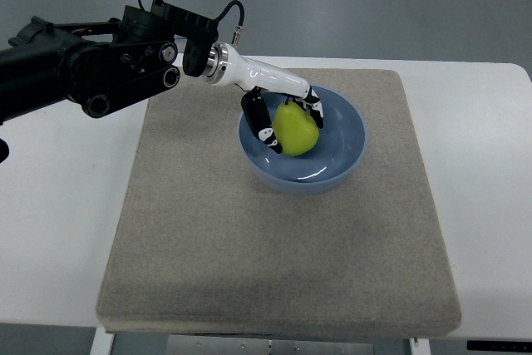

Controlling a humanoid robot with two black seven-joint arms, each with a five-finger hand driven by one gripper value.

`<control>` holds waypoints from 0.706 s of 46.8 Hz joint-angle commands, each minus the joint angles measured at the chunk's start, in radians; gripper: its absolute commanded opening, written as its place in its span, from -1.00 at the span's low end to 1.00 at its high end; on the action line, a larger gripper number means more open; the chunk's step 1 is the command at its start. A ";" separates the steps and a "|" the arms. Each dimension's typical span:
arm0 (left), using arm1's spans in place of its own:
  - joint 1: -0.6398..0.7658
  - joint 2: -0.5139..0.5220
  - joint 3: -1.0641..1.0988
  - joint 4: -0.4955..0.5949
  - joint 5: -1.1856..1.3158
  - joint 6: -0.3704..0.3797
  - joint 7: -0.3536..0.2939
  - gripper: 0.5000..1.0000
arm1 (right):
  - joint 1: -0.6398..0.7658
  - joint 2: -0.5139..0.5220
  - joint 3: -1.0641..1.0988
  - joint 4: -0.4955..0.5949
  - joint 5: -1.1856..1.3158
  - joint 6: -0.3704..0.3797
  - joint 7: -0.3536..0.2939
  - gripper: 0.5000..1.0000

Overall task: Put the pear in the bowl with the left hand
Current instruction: 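Lower the pear into the bowl and open the left hand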

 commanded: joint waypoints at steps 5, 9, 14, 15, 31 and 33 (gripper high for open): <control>0.000 0.000 -0.002 -0.001 -0.005 0.000 -0.002 0.55 | -0.001 0.000 0.000 0.000 0.000 -0.001 0.000 0.69; 0.000 0.000 -0.002 -0.001 -0.008 0.000 -0.002 0.71 | -0.001 0.000 0.000 0.000 0.000 -0.001 0.000 0.69; 0.000 0.000 -0.005 -0.001 -0.010 0.000 -0.002 0.71 | 0.001 0.000 0.000 0.000 0.000 -0.001 0.000 0.69; 0.000 0.000 -0.006 -0.001 -0.010 0.000 -0.002 0.71 | -0.001 0.000 0.000 0.000 0.000 -0.001 0.000 0.69; -0.012 0.011 -0.054 0.017 -0.015 0.000 -0.002 0.71 | 0.001 0.000 0.000 0.000 0.000 0.000 0.000 0.70; -0.014 0.012 -0.063 0.032 -0.015 0.000 -0.002 0.71 | -0.001 0.000 0.000 0.000 0.000 0.000 0.000 0.69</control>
